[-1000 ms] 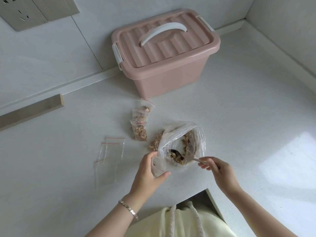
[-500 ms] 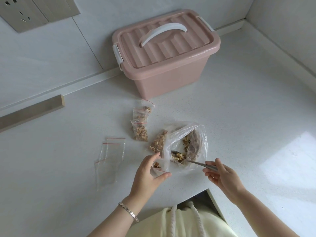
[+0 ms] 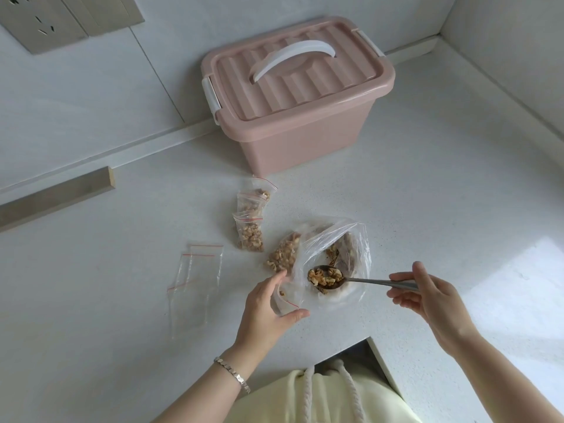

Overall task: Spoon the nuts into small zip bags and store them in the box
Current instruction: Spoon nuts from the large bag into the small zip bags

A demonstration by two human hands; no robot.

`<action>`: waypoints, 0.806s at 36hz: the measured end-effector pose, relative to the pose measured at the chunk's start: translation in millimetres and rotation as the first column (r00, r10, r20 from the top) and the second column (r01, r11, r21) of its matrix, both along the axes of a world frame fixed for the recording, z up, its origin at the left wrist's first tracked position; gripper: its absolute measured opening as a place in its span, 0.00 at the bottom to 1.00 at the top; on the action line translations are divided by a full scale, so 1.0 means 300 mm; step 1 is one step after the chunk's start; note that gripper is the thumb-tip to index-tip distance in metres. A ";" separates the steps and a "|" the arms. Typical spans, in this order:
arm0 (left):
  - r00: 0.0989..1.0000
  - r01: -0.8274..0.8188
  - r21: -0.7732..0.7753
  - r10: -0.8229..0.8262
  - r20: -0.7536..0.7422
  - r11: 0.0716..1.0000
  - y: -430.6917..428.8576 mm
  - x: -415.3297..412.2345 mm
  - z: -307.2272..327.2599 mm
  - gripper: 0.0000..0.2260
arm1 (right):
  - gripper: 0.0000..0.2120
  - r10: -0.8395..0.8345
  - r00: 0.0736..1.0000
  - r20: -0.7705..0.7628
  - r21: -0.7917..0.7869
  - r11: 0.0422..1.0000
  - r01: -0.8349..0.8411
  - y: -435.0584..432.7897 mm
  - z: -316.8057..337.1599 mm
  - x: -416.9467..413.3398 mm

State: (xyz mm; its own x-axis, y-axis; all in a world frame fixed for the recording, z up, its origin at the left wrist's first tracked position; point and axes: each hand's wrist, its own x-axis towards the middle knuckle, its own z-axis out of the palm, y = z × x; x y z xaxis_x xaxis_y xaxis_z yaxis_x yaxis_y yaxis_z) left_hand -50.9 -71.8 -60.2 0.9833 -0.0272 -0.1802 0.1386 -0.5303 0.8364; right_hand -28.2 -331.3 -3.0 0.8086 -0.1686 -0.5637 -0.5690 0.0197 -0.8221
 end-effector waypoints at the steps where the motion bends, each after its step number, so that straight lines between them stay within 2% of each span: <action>1: 1.000 0.001 -0.004 -0.001 -0.004 1.000 0.000 0.000 0.000 0.33 | 0.20 0.016 1.000 0.013 -0.006 1.000 -0.016 0.008 0.015 0.006; 6: 1.000 0.013 0.007 -0.013 0.002 1.000 -0.005 0.006 0.005 0.32 | 0.20 0.127 0.989 0.070 -0.075 0.990 -0.122 0.063 0.081 0.037; 11: 0.999 0.021 0.028 -0.022 0.031 0.999 -0.007 0.011 0.001 0.29 | 0.18 0.294 0.946 0.134 -0.268 0.930 -0.251 0.145 0.104 0.034; 16: 1.000 0.008 0.044 -0.009 0.024 0.999 -0.015 0.007 -0.009 0.29 | 0.17 0.482 0.860 0.167 -0.477 0.803 -0.358 0.222 0.126 0.013; 20: 1.000 -0.009 0.039 0.009 0.004 0.999 -0.017 0.006 -0.004 0.29 | 0.30 0.647 0.720 0.252 -0.667 0.655 -0.355 0.235 0.127 -0.011; 23: 0.999 -0.025 0.028 0.026 -0.020 0.999 -0.012 0.006 -0.001 0.28 | 0.32 0.616 0.708 0.345 -0.670 0.690 -0.274 0.197 0.132 -0.016; 26: 0.999 -0.028 0.017 0.029 -0.033 0.999 -0.008 0.006 0.001 0.27 | 0.22 0.449 0.800 0.399 -0.580 0.799 -0.159 0.136 0.150 -0.017; 29: 0.998 -0.030 0.011 0.030 -0.053 1.000 -0.008 0.004 0.008 0.28 | 0.20 0.270 0.886 0.376 -0.499 0.865 -0.052 0.077 0.139 -0.017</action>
